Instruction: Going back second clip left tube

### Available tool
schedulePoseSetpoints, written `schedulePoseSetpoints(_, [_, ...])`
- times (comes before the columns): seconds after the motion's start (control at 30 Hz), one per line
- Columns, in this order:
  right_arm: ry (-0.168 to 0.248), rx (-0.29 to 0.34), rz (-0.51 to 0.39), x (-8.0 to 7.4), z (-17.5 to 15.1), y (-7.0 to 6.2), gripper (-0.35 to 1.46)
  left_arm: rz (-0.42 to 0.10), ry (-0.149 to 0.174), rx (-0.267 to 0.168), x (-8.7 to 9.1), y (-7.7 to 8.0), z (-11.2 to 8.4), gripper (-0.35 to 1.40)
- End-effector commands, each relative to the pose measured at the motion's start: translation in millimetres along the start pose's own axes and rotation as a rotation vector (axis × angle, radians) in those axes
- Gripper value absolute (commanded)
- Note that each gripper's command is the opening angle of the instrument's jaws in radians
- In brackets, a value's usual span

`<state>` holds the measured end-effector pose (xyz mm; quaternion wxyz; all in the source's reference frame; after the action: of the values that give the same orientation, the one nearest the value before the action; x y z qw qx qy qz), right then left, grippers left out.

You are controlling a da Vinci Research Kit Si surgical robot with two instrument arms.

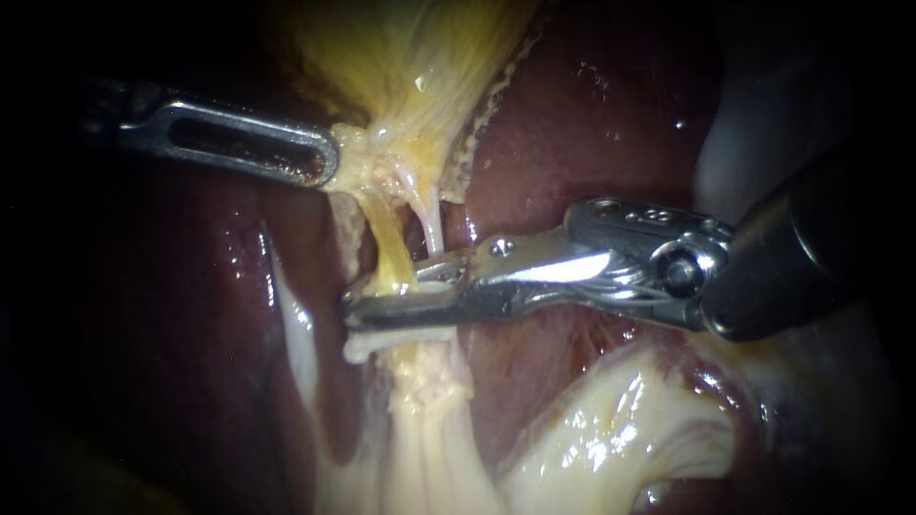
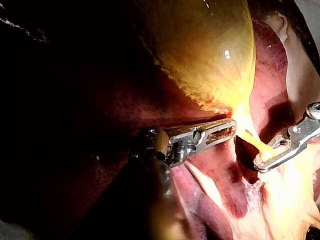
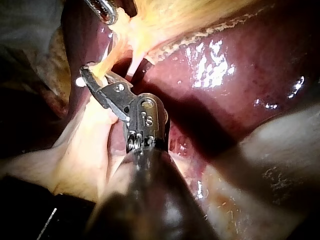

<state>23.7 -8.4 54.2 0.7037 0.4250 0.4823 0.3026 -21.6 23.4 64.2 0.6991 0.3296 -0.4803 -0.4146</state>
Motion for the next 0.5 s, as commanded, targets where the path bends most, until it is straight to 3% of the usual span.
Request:
schedulePoseSetpoints(0.03, [0.0,0.0,-0.001,0.0,0.0,0.0,-0.35,0.0,0.0,-0.001,0.0,0.0,0.1,-0.35])
schedulePoseSetpoints(0.23, [0.0,-0.003,-0.005,-0.5,0.8,0.5,0.39,-0.006,0.0,-0.001,0.0,0.1,0.2,-0.35])
schedulePoseSetpoints(0.37, [0.0,-0.009,-0.01,-1.8,1.9,1.1,0.47,-0.005,0.0,0.0,0.0,0.2,0.1,-0.35])
schedulePoseSetpoints(0.5, [-0.001,-0.015,-0.071,-2.9,2.2,1.9,0.49,-0.005,0.0,0.0,0.1,0.2,0.0,-0.35])
